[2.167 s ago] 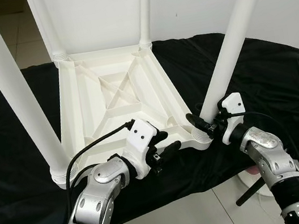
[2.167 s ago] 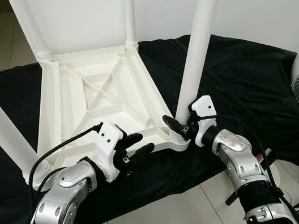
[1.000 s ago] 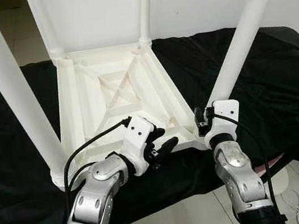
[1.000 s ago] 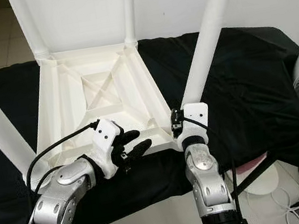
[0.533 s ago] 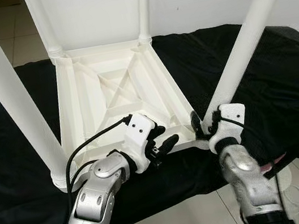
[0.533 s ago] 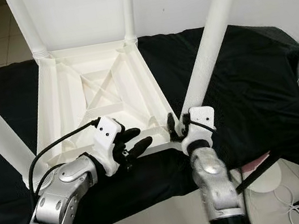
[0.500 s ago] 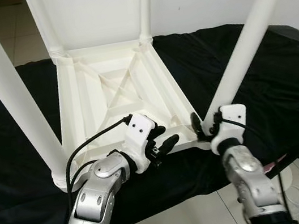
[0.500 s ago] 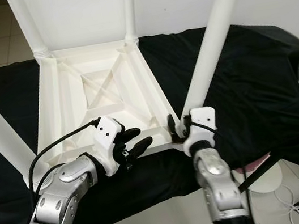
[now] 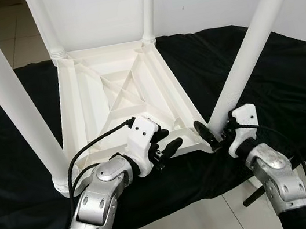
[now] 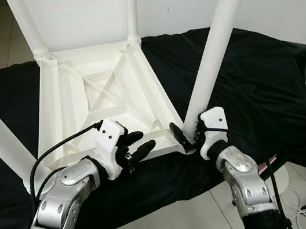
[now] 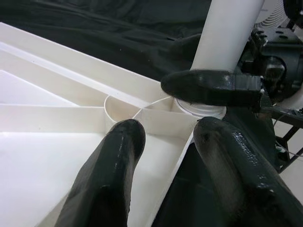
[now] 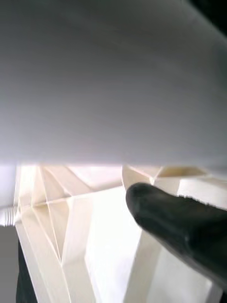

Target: Building children table

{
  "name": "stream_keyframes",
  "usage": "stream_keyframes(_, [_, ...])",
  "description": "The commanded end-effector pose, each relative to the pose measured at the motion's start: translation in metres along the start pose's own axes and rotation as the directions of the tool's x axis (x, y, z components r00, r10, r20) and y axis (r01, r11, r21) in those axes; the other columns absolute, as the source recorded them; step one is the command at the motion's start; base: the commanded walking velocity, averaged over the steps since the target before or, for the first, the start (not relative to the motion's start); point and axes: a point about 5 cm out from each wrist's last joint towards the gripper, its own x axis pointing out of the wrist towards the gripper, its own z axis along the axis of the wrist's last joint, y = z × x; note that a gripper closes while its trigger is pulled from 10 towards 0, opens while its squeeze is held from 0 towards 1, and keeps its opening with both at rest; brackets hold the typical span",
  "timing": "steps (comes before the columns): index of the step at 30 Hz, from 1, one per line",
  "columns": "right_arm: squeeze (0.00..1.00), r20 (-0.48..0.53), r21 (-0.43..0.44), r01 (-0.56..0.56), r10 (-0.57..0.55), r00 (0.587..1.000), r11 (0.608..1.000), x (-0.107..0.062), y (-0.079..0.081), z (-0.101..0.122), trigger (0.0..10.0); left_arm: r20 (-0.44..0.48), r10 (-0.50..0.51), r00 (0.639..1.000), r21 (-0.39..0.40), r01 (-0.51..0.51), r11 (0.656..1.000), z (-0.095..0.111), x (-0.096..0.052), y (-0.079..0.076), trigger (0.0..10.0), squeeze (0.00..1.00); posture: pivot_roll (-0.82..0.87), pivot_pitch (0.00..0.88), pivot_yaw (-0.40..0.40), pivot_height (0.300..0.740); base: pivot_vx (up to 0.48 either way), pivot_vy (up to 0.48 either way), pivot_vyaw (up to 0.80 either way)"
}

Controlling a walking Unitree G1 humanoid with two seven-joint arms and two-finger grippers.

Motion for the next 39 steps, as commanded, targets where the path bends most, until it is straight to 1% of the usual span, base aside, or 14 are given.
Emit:
stream_keyframes(1, [0.00, -0.025, -0.014, -0.094, 0.094, 0.995, 0.995, 0.008, 0.003, -0.004, 0.0, 0.001, -0.005, 1.000, -0.009, 0.005, 1.000, -0.001, 0.002, -0.001, 10.0, 0.00, 0.01, 0.050, -0.061, 0.740, 0.000, 0.000, 0.00])
stream_keyframes(4, [0.00, -0.044, -0.014, -0.159, 0.158, 0.986, 0.987, 0.012, 0.004, -0.006, 0.0, 0.001, -0.001, 1.000, -0.008, 0.001, 1.000, -0.002, 0.002, -0.002, 10.0, 0.00, 0.02, 0.049, -0.066, 0.740, 0.000, 0.000, 0.00])
stream_keyframes(8, [0.00, -0.069, 0.012, -0.186, 0.186, 0.980, 0.983, 0.010, 0.002, -0.013, 0.0, 0.011, 0.012, 1.000, -0.016, -0.012, 1.000, -0.001, 0.001, -0.002, 10.0, 0.00, 0.03, 0.048, -0.081, 0.740, 0.000, 0.000, 0.00])
stream_keyframes(17, [0.00, -0.054, 0.036, -0.168, 0.170, 0.984, 0.985, 0.010, 0.001, -0.015, 0.0, 0.015, 0.020, 1.000, -0.020, -0.019, 1.000, -0.001, 0.002, -0.002, 10.0, 0.00, 0.04, 0.047, -0.085, 0.740, 0.000, 0.000, 0.00])
stream_keyframes(18, [0.00, -0.045, 0.041, -0.154, 0.156, 0.987, 0.987, 0.010, 0.002, -0.014, 10.0, 0.015, 0.019, 1.000, -0.020, -0.019, 1.000, -0.001, 0.002, -0.002, 10.0, 0.00, 0.03, 0.046, -0.081, 0.740, 0.000, 0.000, 0.00])
stream_keyframes(23, [0.00, -0.023, 0.058, -0.122, 0.124, 0.992, 0.991, 0.010, 0.007, -0.011, 10.0, 0.014, 0.017, 1.000, -0.019, -0.017, 1.000, 0.000, 0.002, -0.002, 10.0, 0.00, 0.03, 0.048, -0.078, 0.740, 0.000, 0.000, 0.00])
stream_keyframes(26, [0.00, -0.020, 0.046, -0.037, 0.037, 0.999, 0.998, 0.007, 0.013, -0.008, 10.0, 0.013, 0.012, 1.000, -0.019, -0.012, 1.000, 0.000, 0.002, -0.002, 10.0, 0.00, 0.02, 0.051, -0.076, 0.740, 0.000, 0.000, 0.00])
stream_keyframes(29, [0.00, -0.049, -0.007, 0.030, -0.030, 0.998, 1.000, 0.007, 0.018, -0.010, 10.0, 0.013, 0.009, 1.000, -0.020, -0.008, 1.000, -0.001, 0.002, -0.003, 10.0, 0.00, 0.02, 0.053, -0.075, 0.740, 0.000, 0.000, 0.00])
stream_keyframes(30, [0.00, -0.048, -0.001, 0.072, -0.072, 0.996, 0.997, 0.008, 0.021, -0.009, 10.0, 0.012, 0.007, 1.000, -0.020, -0.006, 1.000, -0.001, 0.002, -0.003, 10.0, 0.00, 0.02, 0.052, -0.074, 0.740, 0.000, 0.000, 0.00])
stream_keyframes(32, [0.00, -0.045, 0.007, 0.100, -0.100, 0.994, 0.995, 0.008, 0.024, -0.009, 10.0, 0.011, 0.005, 1.000, -0.020, -0.005, 1.000, -0.001, 0.002, -0.003, 10.0, 0.00, 0.02, 0.052, -0.074, 0.740, 0.000, 0.000, 0.00])
stream_keyframes(34, [0.00, -0.082, 0.008, 0.203, -0.202, 0.976, 0.979, 0.009, 0.026, -0.012, 10.0, 0.008, 0.004, 1.000, -0.021, -0.004, 1.000, -0.002, 0.002, -0.003, 10.0, 0.00, 0.02, 0.050, -0.073, 0.740, 0.000, 0.000, 0.00])
stream_keyframes(35, [0.00, -0.105, 0.004, 0.271, -0.269, 0.957, 0.963, 0.008, 0.025, -0.013, 10.0, 0.008, 0.003, 1.000, -0.022, -0.003, 1.000, -0.003, 0.002, -0.003, 10.0, 0.00, 0.01, 0.047, -0.071, 0.740, 0.000, 0.000, 0.00])
stream_keyframes(36, [0.00, -0.105, 0.004, 0.271, -0.269, 0.957, 0.963, 0.008, 0.025, -0.013, 10.0, 0.008, 0.003, 1.000, -0.022, -0.003, 1.000, -0.003, 0.002, -0.003, 10.0, 0.00, 0.01, 0.047, -0.071, 0.740, 0.000, 0.000, 0.00])
stream_keyframes(39, [0.00, -0.129, 0.012, 0.403, -0.398, 0.908, 0.915, 0.005, 0.026, -0.015, 10.0, 0.006, 0.000, 1.000, -0.024, 0.000, 1.000, -0.003, 0.003, -0.003, 10.0, 0.00, 0.01, 0.046, -0.072, 0.740, 0.000, 0.000, 0.00])
